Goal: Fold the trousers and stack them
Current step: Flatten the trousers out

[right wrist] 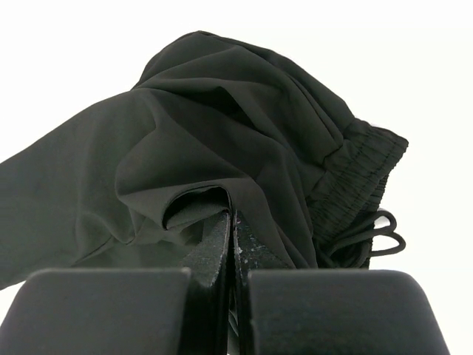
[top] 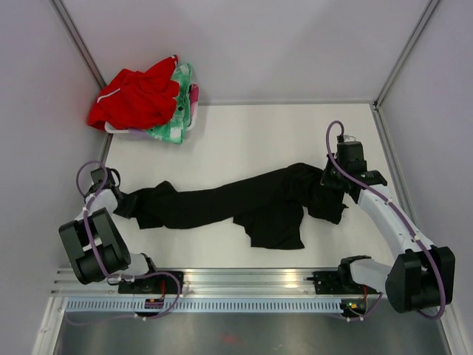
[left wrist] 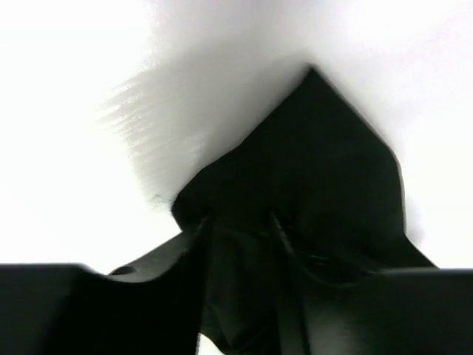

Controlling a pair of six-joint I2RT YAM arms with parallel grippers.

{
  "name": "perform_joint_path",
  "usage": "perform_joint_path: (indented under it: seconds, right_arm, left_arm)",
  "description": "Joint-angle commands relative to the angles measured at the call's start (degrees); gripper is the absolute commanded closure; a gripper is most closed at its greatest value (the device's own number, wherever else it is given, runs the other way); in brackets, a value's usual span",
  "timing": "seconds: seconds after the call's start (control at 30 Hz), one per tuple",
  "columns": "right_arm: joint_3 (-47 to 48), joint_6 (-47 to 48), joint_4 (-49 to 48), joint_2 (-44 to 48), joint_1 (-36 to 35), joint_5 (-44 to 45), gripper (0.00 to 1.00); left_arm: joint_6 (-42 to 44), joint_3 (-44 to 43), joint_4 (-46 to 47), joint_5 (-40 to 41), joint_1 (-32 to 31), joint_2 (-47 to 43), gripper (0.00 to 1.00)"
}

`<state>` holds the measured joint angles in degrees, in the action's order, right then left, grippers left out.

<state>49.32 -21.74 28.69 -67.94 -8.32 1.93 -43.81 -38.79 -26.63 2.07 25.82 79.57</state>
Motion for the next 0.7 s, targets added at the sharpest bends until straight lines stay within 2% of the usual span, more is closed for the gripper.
perform_joint_path:
  seconds: [0.0,0.03,0.07,0.2,0.3,0.37,0.47,0.5,0.57,0.6,0.67]
  right_arm:
    - [-0.11,-1.82,-2.67,1.50,0.76,-0.61,1.00]
    - [0.68,-1.82,-2.24,0.80,1.19,-1.14,1.00]
    - [1.12,-1.73,-1.80,0.71,1.11,-1.32,1.00]
    - [1.22,-1.82,-1.62,2.20,1.29,-1.32,1.00]
    - [1.57,-1.82,-0.83,3.08,1.46,-1.14,0.99]
    - [1.66,-1.90,-0.65,2.99,1.55,-1.76,0.94]
    - [2.18,-2.17,0.22,2.55,1.81,-4.22,0.71]
    - [2.88,-2.26,0.49,2.38,1.90,-4.05,0.55]
    - [4.11,-2.61,1.10,2.03,2.95,-4.22,0.41]
    - [5.77,-2.78,1.63,1.68,3.56,-4.39,0.30]
    - [7.62,-2.96,1.98,0.01,6.02,-4.22,0.22]
  left_arm:
    - [-0.92,2.22,5.27,1.98,0.19,2.26,0.70]
    - [-0.92,1.79,5.80,0.67,0.19,2.26,0.88]
    - [-0.40,1.26,5.72,0.22,0.19,2.17,0.97]
    - [3.72,-2.78,1.95,1.89,0.19,-1.51,0.98]
    - [7.41,-7.43,-1.57,3.29,0.19,-9.41,0.98]
    - [9.35,-11.47,-3.59,3.56,0.19,-14.87,0.98]
    - [13.91,-15.70,-5.70,4.00,0.19,-19.87,0.98]
    - [14.80,-16.23,-6.06,4.00,0.19,-20.85,0.98]
    - [15.60,-17.55,-7.46,4.61,0.10,-22.00,0.98]
    - [15.25,-17.73,-8.60,4.79,0.10,-22.52,0.98]
    - [14.29,-17.64,-8.96,3.92,0.10,-22.97,0.98]
